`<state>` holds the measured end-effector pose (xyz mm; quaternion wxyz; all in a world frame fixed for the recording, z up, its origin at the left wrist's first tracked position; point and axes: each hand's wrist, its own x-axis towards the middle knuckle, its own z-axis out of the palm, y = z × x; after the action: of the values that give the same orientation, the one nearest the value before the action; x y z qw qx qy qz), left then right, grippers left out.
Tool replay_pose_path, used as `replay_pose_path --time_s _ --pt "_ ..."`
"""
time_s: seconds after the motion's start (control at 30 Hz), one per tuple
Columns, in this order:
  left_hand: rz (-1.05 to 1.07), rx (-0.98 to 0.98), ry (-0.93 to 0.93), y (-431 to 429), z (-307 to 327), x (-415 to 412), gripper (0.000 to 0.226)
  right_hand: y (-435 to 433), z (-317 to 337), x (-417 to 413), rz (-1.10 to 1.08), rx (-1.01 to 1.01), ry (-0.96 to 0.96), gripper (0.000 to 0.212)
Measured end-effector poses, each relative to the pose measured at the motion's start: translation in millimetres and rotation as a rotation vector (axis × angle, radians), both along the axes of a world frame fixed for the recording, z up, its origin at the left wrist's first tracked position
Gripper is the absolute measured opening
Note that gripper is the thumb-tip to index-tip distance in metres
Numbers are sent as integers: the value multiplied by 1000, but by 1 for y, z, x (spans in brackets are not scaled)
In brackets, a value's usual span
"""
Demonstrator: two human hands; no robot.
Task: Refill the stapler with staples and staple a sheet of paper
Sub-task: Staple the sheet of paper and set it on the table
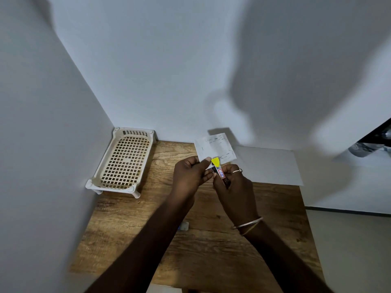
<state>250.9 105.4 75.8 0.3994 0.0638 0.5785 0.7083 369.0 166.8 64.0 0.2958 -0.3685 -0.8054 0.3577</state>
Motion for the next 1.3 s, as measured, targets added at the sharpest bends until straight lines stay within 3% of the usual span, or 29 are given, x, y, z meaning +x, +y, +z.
replay_pose_path --time_s 0.13,0.37,0.63,0.97,1.17,1.3 --pt "-6 7 69 1 -1 2 13 -1 -2 1 19 81 -45 12" --pt "-20 8 218 5 0 5 13 -3 -5 5 38 81 36 15" --pt "12 26 169 3 0 4 11 0 -3 4 45 116 60 16" --pt "57 -14 68 2 -3 -7 20 1 -24 12 32 -12 -9 13" --pt "61 -36 30 1 -7 -5 18 14 -51 17 -12 -390 65 15" --pt "44 -48 16 0 -11 -3 18 20 -76 28 -51 -340 -38 15"
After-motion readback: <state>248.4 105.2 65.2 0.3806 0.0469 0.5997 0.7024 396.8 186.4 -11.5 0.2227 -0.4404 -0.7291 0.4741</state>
